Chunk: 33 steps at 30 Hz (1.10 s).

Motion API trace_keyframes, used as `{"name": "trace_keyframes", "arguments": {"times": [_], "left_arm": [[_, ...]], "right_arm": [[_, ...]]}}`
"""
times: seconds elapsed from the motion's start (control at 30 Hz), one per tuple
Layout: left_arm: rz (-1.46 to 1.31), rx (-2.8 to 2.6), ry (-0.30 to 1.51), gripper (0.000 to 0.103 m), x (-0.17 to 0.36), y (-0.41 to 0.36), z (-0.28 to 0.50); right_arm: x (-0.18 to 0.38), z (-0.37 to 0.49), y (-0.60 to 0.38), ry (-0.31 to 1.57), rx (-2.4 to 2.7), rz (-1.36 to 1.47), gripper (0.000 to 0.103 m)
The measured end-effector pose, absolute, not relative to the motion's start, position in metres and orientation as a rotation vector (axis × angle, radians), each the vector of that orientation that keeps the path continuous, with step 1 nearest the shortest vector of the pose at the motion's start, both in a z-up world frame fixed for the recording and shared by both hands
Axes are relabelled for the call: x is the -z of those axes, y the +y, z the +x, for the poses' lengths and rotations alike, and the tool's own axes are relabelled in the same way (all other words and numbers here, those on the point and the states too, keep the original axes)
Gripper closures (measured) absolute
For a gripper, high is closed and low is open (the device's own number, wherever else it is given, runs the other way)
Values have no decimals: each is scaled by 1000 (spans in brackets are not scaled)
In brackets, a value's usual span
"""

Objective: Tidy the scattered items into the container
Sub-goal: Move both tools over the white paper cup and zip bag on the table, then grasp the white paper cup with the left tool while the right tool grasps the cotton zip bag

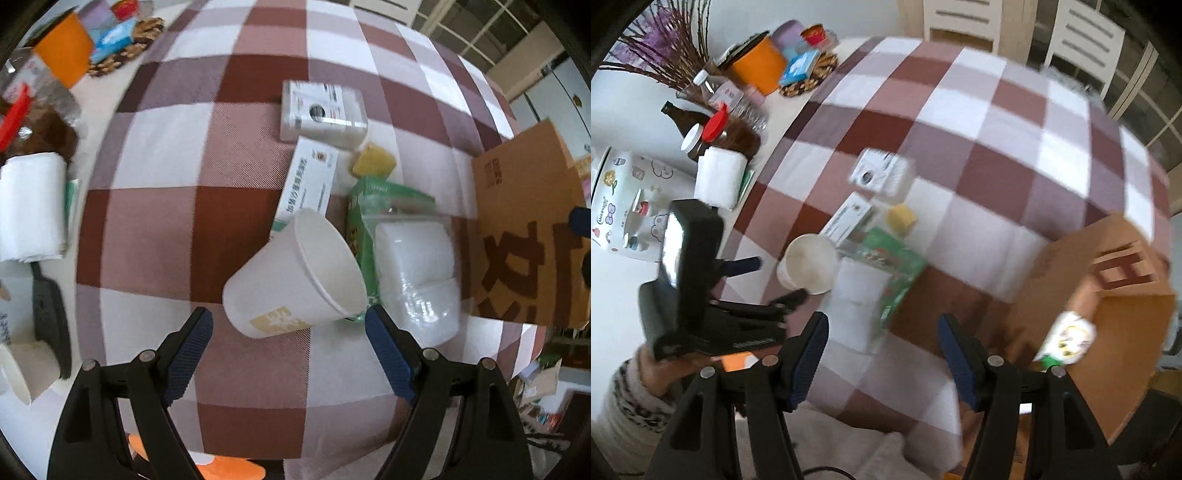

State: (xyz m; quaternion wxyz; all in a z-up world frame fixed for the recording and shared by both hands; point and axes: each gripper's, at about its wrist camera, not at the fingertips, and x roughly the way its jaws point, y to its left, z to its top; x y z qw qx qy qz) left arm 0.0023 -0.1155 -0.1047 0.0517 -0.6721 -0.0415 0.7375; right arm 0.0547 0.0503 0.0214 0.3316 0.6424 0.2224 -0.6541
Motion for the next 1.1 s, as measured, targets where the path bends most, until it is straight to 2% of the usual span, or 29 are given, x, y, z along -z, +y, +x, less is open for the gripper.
{"name": "trace_keyframes", "arguments": {"times": [0.27, 0.57, 0.73, 0.9, 1.0, 1.03, 1.1], "left_arm": [[-2062, -2255, 9, 13, 133, -111, -9], [-2136, -2275, -133, 13, 159, -141, -17], [-2135, -2279, -327, 14, 167, -160, -17], [-2116, -2303, -476, 25, 167, -177, -18], [-2088, -2311, -538, 25, 163, -182, -19], [-2087, -2319, -529, 25, 162, -182, -21], [-2091, -2336, -501, 25, 164, -181, -21]], "right_arm": [[36, 57, 36, 511, 1678, 1824, 40], [80, 59, 20, 492, 1657, 1905, 40], [94, 64, 14, 526, 1650, 1916, 40], [100, 72, 12, 583, 1645, 1880, 41], [98, 74, 11, 607, 1641, 1854, 47], [98, 73, 11, 602, 1640, 1852, 52], [97, 73, 11, 594, 1635, 1852, 55]]}}
